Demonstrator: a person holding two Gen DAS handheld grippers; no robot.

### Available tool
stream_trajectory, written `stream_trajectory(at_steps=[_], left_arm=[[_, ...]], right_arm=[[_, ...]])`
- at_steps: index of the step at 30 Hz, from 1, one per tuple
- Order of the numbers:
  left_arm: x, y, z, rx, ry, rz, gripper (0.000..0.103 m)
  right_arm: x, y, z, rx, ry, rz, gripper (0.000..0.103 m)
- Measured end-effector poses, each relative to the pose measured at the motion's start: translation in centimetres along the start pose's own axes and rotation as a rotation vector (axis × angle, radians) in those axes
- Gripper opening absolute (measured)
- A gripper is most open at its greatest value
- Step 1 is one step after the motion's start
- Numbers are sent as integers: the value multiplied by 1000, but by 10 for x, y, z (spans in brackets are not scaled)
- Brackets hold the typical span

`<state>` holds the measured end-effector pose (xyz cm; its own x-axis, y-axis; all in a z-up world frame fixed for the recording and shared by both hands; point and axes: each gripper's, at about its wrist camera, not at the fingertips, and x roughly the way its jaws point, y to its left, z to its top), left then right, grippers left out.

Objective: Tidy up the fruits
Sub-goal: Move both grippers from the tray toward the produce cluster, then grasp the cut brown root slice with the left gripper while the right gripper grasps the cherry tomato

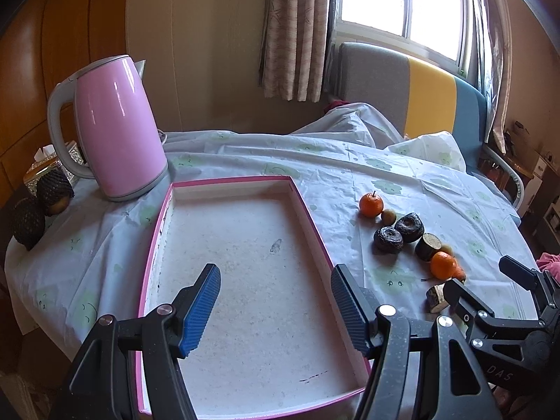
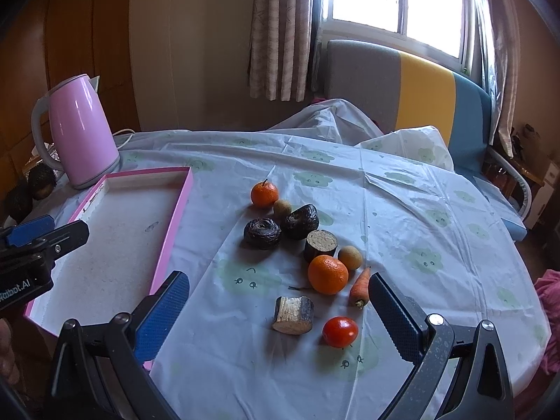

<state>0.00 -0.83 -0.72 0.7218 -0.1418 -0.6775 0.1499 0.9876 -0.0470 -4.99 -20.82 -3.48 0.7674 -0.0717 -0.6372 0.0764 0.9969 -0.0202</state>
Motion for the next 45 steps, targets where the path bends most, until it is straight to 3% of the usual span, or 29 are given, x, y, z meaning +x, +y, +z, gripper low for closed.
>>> stream_trajectory(at_steps=[3,6,9,26,28,30,31,32,36,40,45], left_arm=[[-1,-1,0,4,2,-9,67],[-1,-4,0,10,4,-20,67],[-2,-7,-1,20,3,-24,67],[-4,-29,-2,85,9,-83,67],[-4,-31,-3,88,13,-94,67],[-3,-33,-2,86,23,-105,67],[-2,-35,-2,87,28,-113,67],[-1,-36,-2,88,36,-124,67],[6,-44,-4,102,80,-163,67],[14,-54,-5,125,130,-227,67],[21,-81,-9,218,174,-330,63]], right_arm=[[-2,-1,0,2,-1,0,102],[-1,-2,-1,5,2,-1,89],[-1,-5,-1,19,6,-3,84],[-8,-34,-9,77,15,70,82],[-9,-40,-10,92,16,53,66],[-7,-48,-12,113,34,43,58],[-5,-52,-13,127,42,40,46],[-5,-58,-14,138,53,33,42],[0,-73,-22,152,97,16,31],[3,-93,-32,221,134,60,31],[5,-102,-44,225,170,47,31]])
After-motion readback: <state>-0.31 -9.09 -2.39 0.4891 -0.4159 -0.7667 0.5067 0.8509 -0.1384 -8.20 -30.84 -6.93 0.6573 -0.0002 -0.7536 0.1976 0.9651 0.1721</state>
